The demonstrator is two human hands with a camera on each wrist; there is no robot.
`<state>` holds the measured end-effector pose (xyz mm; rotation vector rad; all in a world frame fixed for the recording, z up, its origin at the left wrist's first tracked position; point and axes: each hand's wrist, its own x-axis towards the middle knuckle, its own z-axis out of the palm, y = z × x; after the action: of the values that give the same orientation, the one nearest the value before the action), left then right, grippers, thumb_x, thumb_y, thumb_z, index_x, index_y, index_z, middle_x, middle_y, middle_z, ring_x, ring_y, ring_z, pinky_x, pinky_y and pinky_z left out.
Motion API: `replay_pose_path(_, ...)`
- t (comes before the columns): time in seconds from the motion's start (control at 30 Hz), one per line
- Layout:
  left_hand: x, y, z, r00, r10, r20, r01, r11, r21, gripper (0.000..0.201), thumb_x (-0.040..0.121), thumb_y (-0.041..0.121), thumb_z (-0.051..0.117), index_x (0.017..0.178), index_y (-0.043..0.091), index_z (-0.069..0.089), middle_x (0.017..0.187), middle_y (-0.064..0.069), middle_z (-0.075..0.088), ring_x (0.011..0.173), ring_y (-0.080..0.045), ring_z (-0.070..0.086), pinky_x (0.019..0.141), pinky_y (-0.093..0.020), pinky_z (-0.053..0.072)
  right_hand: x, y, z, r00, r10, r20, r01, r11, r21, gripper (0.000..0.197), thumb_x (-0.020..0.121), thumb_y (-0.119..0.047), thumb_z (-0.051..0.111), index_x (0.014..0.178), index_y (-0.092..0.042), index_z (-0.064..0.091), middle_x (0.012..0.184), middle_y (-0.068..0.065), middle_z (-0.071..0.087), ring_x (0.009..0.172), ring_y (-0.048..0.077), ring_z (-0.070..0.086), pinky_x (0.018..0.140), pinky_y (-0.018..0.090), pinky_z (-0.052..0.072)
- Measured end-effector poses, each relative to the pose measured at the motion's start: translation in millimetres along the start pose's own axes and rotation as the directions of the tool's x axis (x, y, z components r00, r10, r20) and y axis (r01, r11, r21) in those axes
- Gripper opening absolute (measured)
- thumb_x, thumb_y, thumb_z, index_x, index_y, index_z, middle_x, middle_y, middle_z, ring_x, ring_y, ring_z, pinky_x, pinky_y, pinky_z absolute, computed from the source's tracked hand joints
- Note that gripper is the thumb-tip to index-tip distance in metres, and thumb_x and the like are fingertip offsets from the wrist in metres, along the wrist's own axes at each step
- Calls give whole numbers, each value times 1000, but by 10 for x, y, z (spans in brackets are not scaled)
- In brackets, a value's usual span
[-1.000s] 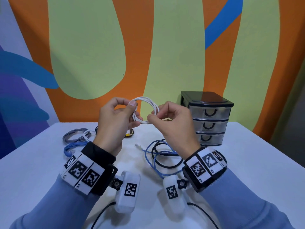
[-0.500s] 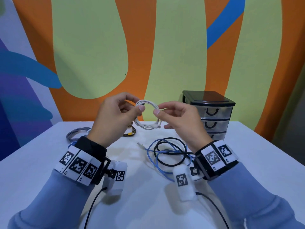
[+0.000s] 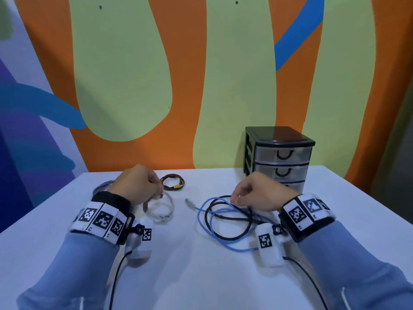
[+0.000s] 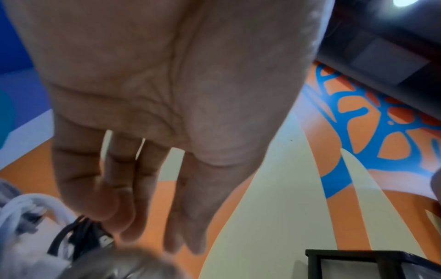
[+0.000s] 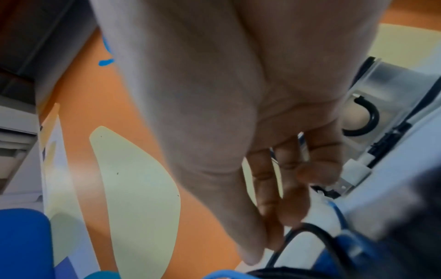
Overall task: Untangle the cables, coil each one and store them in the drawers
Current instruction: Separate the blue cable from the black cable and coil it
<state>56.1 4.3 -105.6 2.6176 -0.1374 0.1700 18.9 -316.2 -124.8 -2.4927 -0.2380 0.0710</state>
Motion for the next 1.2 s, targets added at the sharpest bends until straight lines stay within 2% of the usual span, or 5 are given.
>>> replay_pose_path(0.3, -331, 740, 360, 885, 224, 409, -280, 956, 83, 32, 92, 53, 76, 109, 26, 70, 73, 10, 78, 74, -6, 69, 79, -29, 55, -26, -43, 130, 987, -94, 131, 97, 995, -12, 23, 82, -28, 83, 103, -34, 75, 90, -1, 74, 66, 6, 60, 70, 31, 52)
replay_pose_path(0.5, -357, 779, 235, 928, 369, -51, -357, 844, -401, 26, 106, 30, 64, 85, 17, 72, 60, 13, 52, 59, -8, 45, 58, -22, 38, 37, -132, 159, 975, -168, -145, 205, 933, 296, 11, 93, -13, 73, 86, -22, 72, 74, -2, 56, 68, 14, 50, 66, 29, 38)
replay_pose_path(0.77, -464, 839, -127, 827, 133, -547, -563, 162, -811, 25, 114, 20, 47, 89, 18, 51, 60, 5, 27, 48, -10, 20, 42, -20, 23, 32, -164, 108, 964, -33, -263, 174, 828, 533, 16, 84, -15, 69, 96, -22, 60, 76, 1, 63, 71, 20, 55, 69, 37, 42)
replay_pose_path(1.07, -410, 549, -376, 666, -168, -727, -698, 205, -686, 24, 111, 40, 51, 92, 25, 48, 62, 3, 24, 47, -10, 14, 44, -21, 15, -30, -201, -6, 966, -65, -251, 259, 200, 945, 21, 105, 4, 49, 117, -1, 65, 83, 8, 62, 73, 18, 64, 76, 31, 61)
replay_pose_path(1.2, -364, 440, -446, 633, -261, -728, -696, 220, -684, 26, 111, 43, 48, 94, 23, 46, 63, 3, 25, 47, -11, 14, 43, -23, 15, 18, -152, 20, 960, 87, -265, 180, 532, 827, 23, 108, -7, 48, 124, -11, 64, 71, 0, 41, 47, 9, 34, 42, 22, 32)
